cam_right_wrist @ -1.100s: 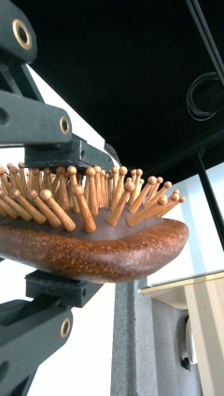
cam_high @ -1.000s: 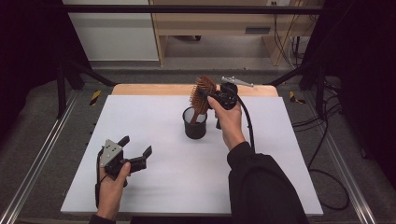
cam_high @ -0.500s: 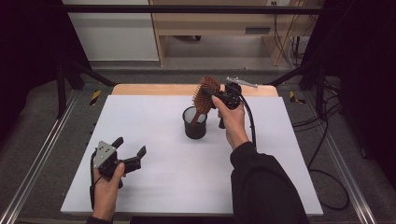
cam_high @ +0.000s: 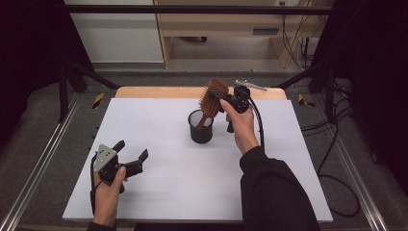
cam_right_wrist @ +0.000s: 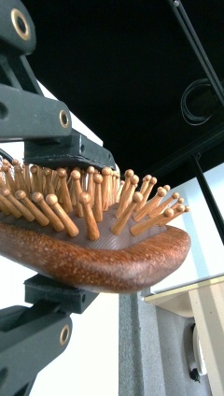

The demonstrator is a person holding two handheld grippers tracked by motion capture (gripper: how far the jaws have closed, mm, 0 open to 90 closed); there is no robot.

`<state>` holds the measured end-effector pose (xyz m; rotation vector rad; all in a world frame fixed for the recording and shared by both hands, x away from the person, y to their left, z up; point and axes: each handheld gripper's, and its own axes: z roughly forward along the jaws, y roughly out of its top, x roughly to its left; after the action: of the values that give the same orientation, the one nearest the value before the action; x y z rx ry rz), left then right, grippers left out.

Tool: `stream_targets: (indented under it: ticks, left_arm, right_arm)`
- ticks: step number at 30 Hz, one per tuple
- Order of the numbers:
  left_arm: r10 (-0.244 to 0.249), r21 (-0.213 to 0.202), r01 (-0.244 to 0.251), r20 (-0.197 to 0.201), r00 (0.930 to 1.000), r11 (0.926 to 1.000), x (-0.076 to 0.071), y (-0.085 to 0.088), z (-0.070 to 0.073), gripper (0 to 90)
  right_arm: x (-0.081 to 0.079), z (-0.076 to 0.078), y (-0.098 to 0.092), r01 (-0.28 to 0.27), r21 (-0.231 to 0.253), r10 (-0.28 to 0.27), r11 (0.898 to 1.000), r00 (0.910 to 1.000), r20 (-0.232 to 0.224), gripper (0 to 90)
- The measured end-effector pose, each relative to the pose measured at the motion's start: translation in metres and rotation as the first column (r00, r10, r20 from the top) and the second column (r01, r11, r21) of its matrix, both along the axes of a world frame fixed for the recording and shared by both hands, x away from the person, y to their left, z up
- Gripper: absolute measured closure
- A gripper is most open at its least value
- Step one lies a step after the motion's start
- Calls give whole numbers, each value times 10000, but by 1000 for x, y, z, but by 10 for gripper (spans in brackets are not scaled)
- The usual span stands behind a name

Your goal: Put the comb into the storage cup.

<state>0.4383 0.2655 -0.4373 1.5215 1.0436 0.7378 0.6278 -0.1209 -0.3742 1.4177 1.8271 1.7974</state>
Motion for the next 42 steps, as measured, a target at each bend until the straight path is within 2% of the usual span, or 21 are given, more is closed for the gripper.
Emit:
stream_targets:
  ticks: [12, 24, 42]
  left_arm:
    - [44, 24, -44, -39, 10000, 10000, 1, 1, -1, 45]
    - [-1, 15, 1, -28, 10000, 10000, 1, 0, 0, 44]
    - [-56, 27, 56, -53, 10000, 10000, 2, 0, -1, 44]
  right_arm:
    - [-2, 3, 3, -171, -127, 172, 9998, 9998, 115, 479]
    - [3, 0, 0, -63, -26, 62, 10000, 9999, -134, 469]
    - [4, 0, -2, -212, -181, 210, 9996, 9997, -110, 454]
